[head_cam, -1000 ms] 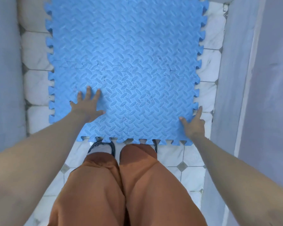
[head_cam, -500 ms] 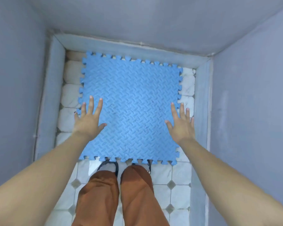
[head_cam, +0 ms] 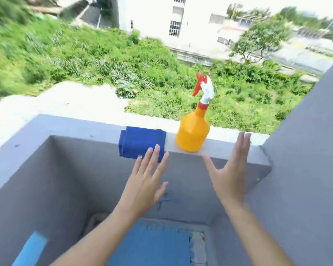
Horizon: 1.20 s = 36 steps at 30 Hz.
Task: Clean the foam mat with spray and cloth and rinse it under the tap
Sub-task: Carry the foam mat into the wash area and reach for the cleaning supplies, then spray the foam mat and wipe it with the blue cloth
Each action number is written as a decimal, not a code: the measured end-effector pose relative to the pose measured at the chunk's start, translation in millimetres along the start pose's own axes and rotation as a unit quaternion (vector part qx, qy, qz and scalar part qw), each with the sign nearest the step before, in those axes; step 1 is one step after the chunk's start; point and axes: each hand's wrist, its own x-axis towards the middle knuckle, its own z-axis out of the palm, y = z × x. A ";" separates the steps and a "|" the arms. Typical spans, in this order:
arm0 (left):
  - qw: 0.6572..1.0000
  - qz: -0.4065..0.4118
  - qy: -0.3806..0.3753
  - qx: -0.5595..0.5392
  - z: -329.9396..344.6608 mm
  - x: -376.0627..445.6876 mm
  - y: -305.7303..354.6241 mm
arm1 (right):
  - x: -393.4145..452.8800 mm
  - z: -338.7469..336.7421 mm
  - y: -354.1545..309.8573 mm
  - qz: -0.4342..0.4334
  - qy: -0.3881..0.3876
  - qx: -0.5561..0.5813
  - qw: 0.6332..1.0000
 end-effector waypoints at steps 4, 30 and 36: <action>0.992 -0.029 -0.125 0.010 1.8 93.9 -75.7 | 100.0 52.3 -49.7 0.026 -0.067 0.062 0.996; 0.965 -0.243 0.020 -0.098 63.9 91.2 -201.0 | 120.9 167.5 -84.6 0.089 -0.090 -0.007 0.992; 0.876 -0.373 0.053 -0.301 13.0 -2.2 -188.6 | -37.1 140.4 -68.4 0.106 -0.115 0.132 0.979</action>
